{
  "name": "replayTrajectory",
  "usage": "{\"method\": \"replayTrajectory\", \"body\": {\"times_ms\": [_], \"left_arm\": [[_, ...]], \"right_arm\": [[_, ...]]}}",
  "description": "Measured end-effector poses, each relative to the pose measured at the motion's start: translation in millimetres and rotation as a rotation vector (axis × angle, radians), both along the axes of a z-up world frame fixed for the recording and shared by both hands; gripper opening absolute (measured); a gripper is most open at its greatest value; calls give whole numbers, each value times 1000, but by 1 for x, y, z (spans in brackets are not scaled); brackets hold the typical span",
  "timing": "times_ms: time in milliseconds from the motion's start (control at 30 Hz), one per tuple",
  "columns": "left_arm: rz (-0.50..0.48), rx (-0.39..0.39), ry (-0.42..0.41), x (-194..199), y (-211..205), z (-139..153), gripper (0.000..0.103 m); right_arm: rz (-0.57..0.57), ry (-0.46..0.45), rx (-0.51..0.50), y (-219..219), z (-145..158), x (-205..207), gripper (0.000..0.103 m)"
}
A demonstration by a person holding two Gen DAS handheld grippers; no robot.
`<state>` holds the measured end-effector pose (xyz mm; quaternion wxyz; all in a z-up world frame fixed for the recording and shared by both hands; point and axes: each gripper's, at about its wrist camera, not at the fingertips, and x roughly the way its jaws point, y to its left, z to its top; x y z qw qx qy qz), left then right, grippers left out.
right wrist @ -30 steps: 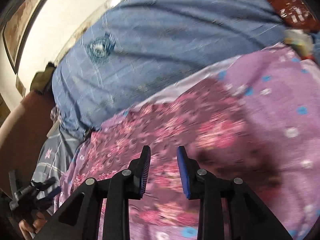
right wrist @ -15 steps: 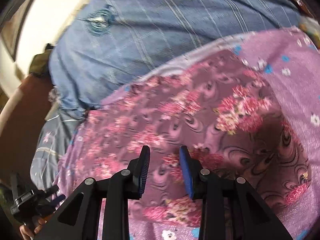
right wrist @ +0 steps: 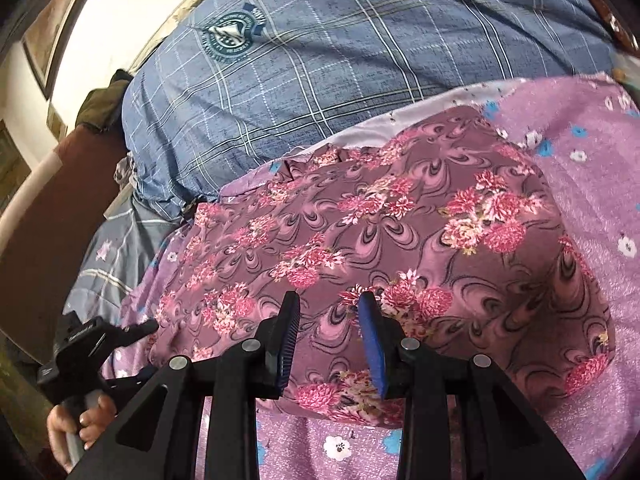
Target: Fold small clothes
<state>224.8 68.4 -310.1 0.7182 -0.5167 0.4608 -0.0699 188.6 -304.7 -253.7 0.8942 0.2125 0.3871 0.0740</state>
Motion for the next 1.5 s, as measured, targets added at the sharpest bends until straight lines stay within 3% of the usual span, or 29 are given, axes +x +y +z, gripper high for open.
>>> {"method": "replayTrajectory", "body": {"times_ms": [100, 200, 367, 567, 700, 767, 833, 933, 1000, 1100, 1300, 1500], "left_arm": [[-11, 21, -11, 5, -4, -1, 50], [-44, 129, -15, 7, -8, 9, 14], [-75, 253, -107, 8, -13, 49, 5], [-172, 414, -201, 19, -42, 98, 4], [-199, 454, -83, 33, -51, 81, 7], [-192, 441, -11, 33, -47, 61, 15], [-172, 427, 61, 31, -42, 39, 30], [-156, 394, 110, 26, -41, 23, 35], [-151, 392, 83, 24, -42, 24, 35], [-160, 450, 25, 26, -47, 37, 7], [-226, 613, -146, 23, -76, 82, 3], [-404, 754, -324, 22, -156, 134, 3]], "right_arm": [[5, 0, 21, 0, 0, 1, 33], [12, 5, -1, 3, -1, 2, 33], [-7, 25, -9, 1, -7, 4, 33], [-51, 43, 17, -13, -12, 2, 33], [-70, 46, 49, -22, -13, 0, 33], [-78, 55, 48, -26, -15, 0, 33], [-84, 62, 51, -30, -16, -2, 33], [-92, 66, 66, -35, -17, -2, 33], [-98, 67, 76, -38, -17, -2, 33], [-100, 67, 76, -40, -17, -1, 33], [-174, 58, 110, -60, -16, -4, 33], [-292, 45, 221, -109, -20, -19, 32]]}}
